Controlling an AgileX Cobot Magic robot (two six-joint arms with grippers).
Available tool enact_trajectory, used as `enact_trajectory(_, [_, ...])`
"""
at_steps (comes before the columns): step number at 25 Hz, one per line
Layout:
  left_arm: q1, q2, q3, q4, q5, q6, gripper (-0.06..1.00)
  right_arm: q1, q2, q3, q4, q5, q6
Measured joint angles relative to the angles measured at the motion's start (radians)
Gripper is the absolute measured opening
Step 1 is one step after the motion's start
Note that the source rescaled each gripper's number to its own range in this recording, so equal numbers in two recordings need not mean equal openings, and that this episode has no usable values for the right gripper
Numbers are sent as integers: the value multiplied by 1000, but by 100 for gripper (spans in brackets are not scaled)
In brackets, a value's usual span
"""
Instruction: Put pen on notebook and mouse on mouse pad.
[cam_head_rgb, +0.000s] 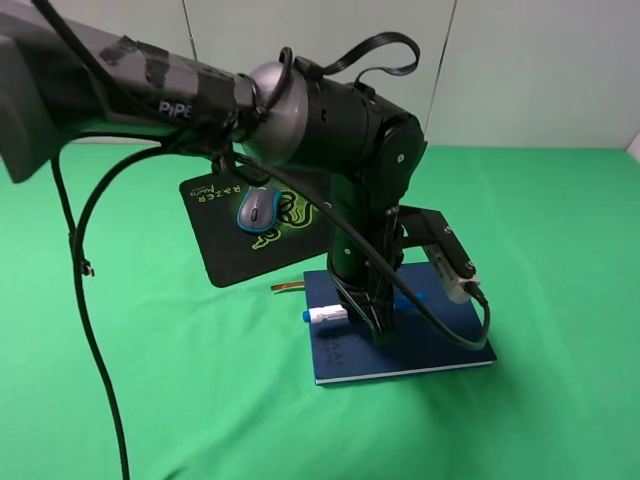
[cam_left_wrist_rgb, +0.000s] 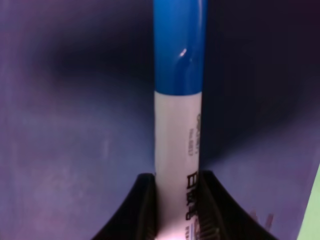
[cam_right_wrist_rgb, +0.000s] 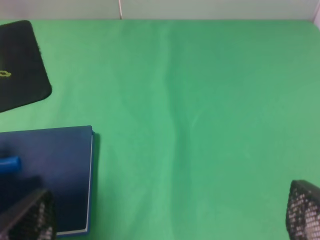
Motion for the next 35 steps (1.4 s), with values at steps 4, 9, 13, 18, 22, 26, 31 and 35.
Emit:
enact_trajectory(4, [-10,19,0,-2,-44,-12,0,0,0,0,0,0,0])
enact_trajectory(9, [-20,37,0,-2,-81,-30,0,0,0,0,0,0,0])
enact_trajectory(13, [-24,41,0,-2,-110,-32,0,0,0,0,0,0,0])
enact_trajectory(18, [-24,42,0,-2,-113,-33,0,0,0,0,0,0,0])
enact_trajectory(22, [-24,42,0,-5,-114,-33,25,0,0,0,0,0,0])
enact_trajectory(26, [-24,42,0,-9,-131,-53,85,0,0,0,0,0,0])
enact_trajectory(31, [-24,42,0,-9,-132,-62,98,0,0,0,0,0,0])
enact_trajectory(35, [-24,40,-3,-10,-130,-71,100,0,0,0,0,0,0])
